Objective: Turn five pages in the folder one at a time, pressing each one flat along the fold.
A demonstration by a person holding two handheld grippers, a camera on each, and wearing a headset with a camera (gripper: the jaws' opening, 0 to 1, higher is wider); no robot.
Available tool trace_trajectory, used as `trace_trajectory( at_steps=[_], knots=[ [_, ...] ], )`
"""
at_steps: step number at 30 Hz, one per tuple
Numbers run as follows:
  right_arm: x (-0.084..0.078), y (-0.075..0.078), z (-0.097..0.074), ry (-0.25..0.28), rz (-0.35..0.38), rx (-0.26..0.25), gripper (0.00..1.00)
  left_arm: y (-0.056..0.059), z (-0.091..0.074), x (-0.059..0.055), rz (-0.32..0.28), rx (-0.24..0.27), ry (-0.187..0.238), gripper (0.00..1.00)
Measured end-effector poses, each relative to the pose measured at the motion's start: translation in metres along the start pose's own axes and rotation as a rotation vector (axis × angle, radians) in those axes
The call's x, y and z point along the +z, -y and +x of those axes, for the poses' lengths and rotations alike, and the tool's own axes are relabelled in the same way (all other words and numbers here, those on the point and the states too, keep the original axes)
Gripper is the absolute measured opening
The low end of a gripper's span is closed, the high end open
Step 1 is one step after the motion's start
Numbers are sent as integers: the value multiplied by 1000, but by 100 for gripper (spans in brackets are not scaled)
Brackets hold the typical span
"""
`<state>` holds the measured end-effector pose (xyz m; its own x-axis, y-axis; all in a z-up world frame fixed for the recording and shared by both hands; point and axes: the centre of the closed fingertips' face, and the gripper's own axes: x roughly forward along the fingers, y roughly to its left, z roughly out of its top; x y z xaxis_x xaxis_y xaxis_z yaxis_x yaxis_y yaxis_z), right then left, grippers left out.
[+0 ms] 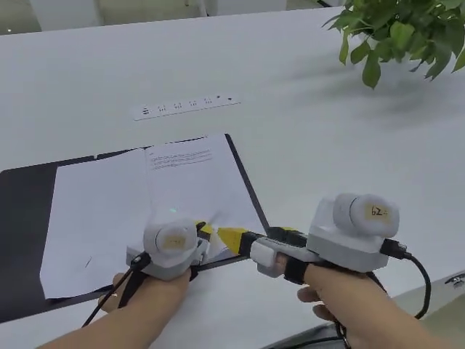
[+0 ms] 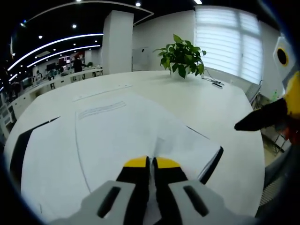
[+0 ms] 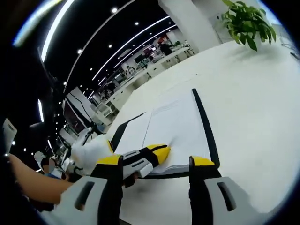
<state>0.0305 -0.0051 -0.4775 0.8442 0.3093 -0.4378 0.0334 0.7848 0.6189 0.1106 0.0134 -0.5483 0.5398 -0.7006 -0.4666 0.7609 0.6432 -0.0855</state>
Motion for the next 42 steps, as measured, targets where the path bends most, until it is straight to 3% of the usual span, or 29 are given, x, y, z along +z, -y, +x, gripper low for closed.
trace_trajectory(
  at_steps=[10,22,30,42],
  knots=[
    [-20,12,16,-31,159,-14,43,-1,1,1,-9,1,8,3],
    [-19,18,27,-3,230,-13,41,-1,2,1,-11,4,15,3],
    [-27,28,32,-11,283,-48,39,-1,2,0,-10,6,18,3],
    [-25,24,30,11,317,-36,39,0,2,0,-8,2,21,3]
  ],
)
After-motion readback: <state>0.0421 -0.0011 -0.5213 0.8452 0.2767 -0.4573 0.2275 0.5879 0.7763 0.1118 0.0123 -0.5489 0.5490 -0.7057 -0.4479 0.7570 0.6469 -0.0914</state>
